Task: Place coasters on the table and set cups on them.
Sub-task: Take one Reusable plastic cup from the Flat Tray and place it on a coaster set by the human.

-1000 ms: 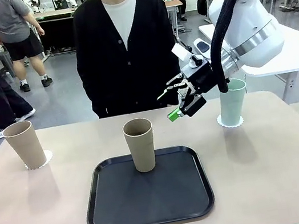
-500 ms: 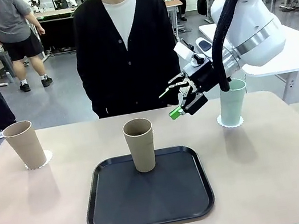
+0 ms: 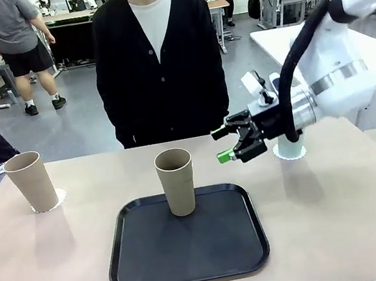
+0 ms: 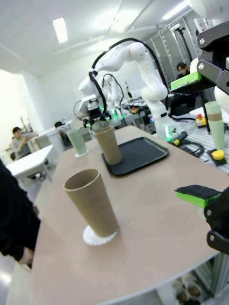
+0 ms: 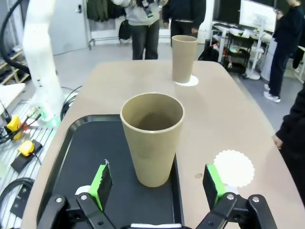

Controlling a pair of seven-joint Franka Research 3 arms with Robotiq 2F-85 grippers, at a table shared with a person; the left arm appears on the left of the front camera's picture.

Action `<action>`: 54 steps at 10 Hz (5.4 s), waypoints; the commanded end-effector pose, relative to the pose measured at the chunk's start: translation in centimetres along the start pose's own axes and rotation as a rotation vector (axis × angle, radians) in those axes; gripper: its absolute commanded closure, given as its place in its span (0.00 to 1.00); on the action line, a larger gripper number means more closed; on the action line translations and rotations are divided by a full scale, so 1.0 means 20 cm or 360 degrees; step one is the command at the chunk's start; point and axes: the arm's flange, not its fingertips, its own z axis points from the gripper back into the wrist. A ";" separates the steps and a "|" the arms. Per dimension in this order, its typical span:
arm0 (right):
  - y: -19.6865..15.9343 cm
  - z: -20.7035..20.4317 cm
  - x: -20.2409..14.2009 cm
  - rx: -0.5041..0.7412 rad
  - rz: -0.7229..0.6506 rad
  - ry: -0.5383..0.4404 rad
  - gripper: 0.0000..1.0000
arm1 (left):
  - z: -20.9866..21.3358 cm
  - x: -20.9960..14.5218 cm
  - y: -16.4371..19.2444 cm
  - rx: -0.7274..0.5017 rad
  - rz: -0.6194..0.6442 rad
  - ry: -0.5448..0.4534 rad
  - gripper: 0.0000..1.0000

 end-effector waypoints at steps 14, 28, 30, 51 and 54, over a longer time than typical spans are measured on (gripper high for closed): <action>-0.20 -0.40 -0.26 0.0149 -0.0014 -0.0182 0.00 | 0.00 0.00 -0.01 0.0015 0.0006 -0.0001 0.00; -0.16 -0.40 -0.28 0.0137 0.0034 -0.0153 0.00 | 0.00 0.00 -0.01 0.0015 0.0006 -0.0001 0.00; -0.10 -0.39 -0.31 0.0177 0.0033 -0.0141 0.00 | 0.00 0.00 -0.01 0.0015 0.0006 -0.0001 0.00; -0.12 -0.76 -0.38 0.0316 0.0070 -0.0193 0.60 | 0.00 0.00 -0.01 0.0015 0.0006 -0.0001 0.00; -0.11 -0.75 -0.38 0.0322 0.0071 -0.0199 0.65 | 0.00 0.00 -0.01 0.0015 0.0006 -0.0001 0.00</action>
